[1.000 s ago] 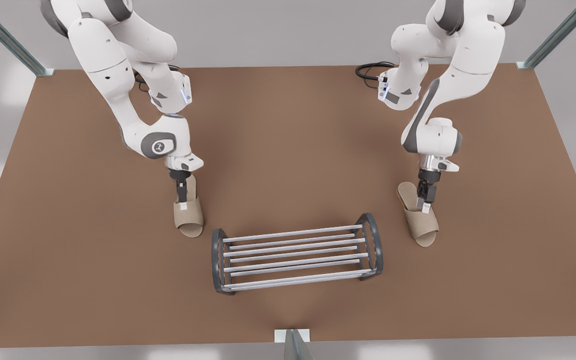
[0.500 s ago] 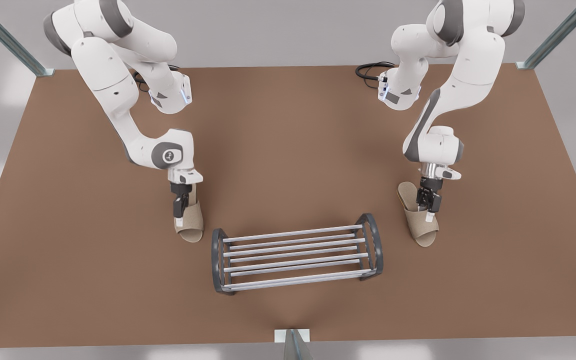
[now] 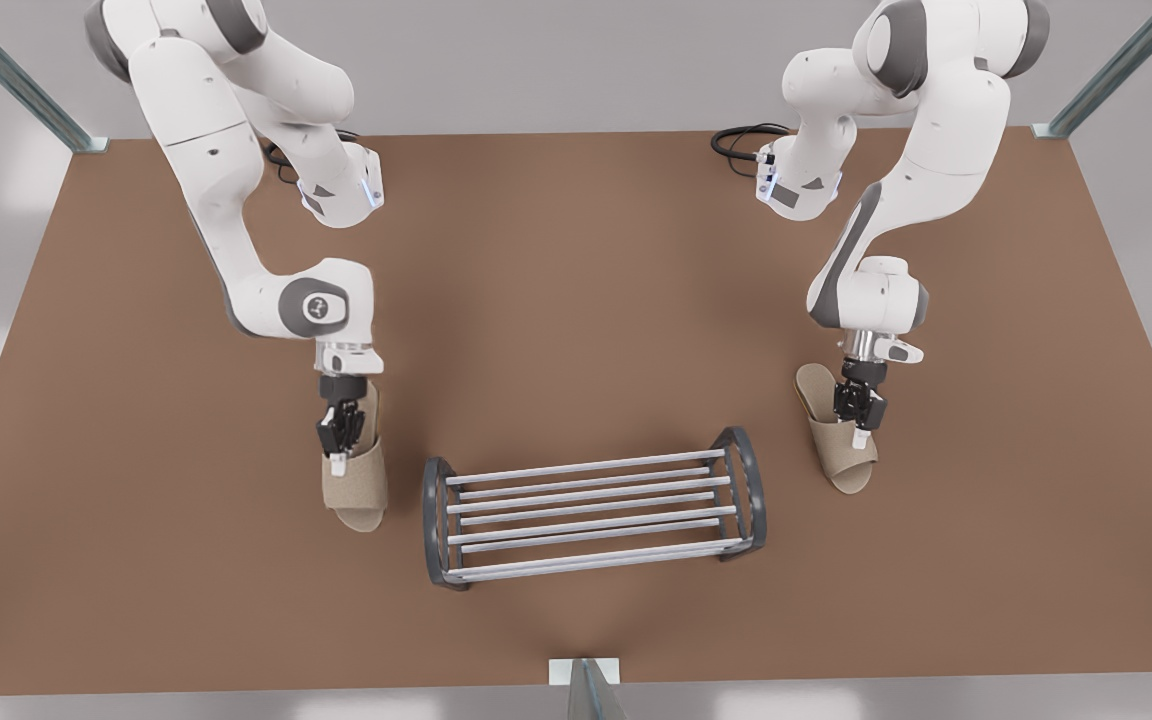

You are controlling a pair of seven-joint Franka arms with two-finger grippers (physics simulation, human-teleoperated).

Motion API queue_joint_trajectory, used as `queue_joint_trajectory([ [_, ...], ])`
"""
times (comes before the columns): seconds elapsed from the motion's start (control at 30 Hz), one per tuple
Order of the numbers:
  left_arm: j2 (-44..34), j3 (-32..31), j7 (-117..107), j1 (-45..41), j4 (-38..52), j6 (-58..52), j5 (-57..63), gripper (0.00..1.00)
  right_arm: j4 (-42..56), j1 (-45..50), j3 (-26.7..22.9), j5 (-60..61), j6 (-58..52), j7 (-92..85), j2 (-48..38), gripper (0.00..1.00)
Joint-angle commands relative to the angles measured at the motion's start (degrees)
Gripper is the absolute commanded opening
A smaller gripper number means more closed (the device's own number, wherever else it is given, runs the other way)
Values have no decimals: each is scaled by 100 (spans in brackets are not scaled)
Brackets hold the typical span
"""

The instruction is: Place the right shoe on the shoe rack with the right arm, and place the left shoe on the shoe rack with the left arm

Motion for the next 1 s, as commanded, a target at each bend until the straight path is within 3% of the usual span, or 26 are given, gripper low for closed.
queue_joint_trajectory([
  [0.0,-5,0,-281,0,0,-55,-1927,60,108,26,-142,335,982,542,-441,21],
  [0.1,4,0,-272,0,9,-55,-1927,59,284,500,-723,485,2100,480,-1223,21],
  [0.2,13,0,-272,0,9,-47,-1927,52,346,984,-705,572,2188,489,-1540,21],
  [0.37,13,0,-272,0,9,-55,-1927,52,609,1573,-380,722,2065,489,-1707,21],
  [0.4,22,0,-272,0,9,-55,-1936,49,715,1836,-301,1019,1811,279,-1575,21],
  [0.47,22,0,-272,0,9,-55,-1936,49,996,2372,-187,4209,413,-2717,-1197,21],
  [0.5,22,0,-272,0,9,-64,-1927,49,1242,2522,-187,4545,368,-3079,-951,21],
  [0.63,-136,0,-237,0,9,-337,-1927,49,2209,3207,-187,4607,-817,-3474,68,21],
  [0.8,-795,0,-501,18,9,-389,-1962,49,2912,3585,-784,4651,-836,-4054,1053,21],
  [0.9,-954,0,-518,9,9,-310,-1945,49,2921,3585,-802,4651,-818,-4582,1264,21],
  [0.97,-962,-8,-527,9,18,-293,-1945,37,2930,3577,-811,4616,-800,-4687,1352,21],
])
